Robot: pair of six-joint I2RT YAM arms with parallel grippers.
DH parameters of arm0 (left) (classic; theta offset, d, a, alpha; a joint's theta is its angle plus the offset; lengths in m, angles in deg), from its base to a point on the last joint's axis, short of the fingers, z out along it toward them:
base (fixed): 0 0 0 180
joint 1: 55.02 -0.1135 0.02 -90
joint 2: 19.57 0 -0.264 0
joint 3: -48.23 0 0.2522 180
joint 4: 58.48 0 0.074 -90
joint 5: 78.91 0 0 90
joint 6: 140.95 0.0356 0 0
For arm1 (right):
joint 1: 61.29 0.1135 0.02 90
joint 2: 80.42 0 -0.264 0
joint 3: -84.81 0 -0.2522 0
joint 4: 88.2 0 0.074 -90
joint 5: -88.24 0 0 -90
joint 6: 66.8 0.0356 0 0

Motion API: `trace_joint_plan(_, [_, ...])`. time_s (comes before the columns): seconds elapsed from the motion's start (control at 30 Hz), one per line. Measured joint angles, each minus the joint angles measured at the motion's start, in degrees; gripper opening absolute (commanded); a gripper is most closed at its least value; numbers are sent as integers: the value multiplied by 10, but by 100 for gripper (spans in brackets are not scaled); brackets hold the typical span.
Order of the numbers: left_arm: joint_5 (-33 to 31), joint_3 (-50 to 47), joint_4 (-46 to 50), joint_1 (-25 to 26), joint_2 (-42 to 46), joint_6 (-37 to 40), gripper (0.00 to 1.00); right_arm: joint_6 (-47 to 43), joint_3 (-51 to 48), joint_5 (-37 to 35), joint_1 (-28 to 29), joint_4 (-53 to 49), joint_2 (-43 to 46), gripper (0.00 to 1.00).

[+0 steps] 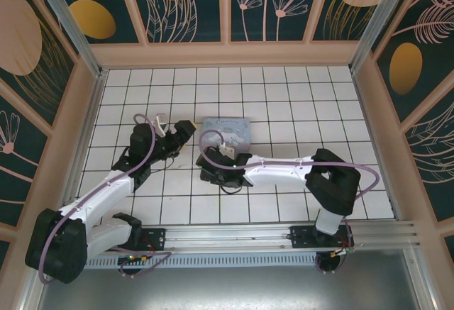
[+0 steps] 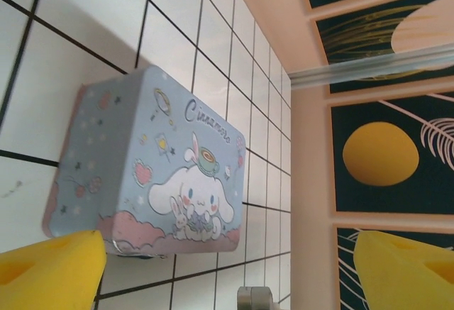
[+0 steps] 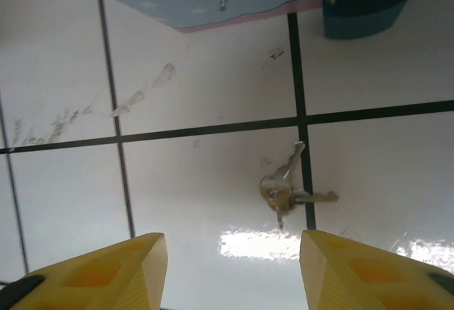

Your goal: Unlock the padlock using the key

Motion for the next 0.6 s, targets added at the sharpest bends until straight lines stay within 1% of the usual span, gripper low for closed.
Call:
trace_joint_plan(0.17, [2,0,6,-7,0,4,91,1,25,-5,-5,-30,-38,48])
trace_joint_plan(0.6, [10,0,9,-9,0,4,92,0,82,-19,-9,-66,-90,43])
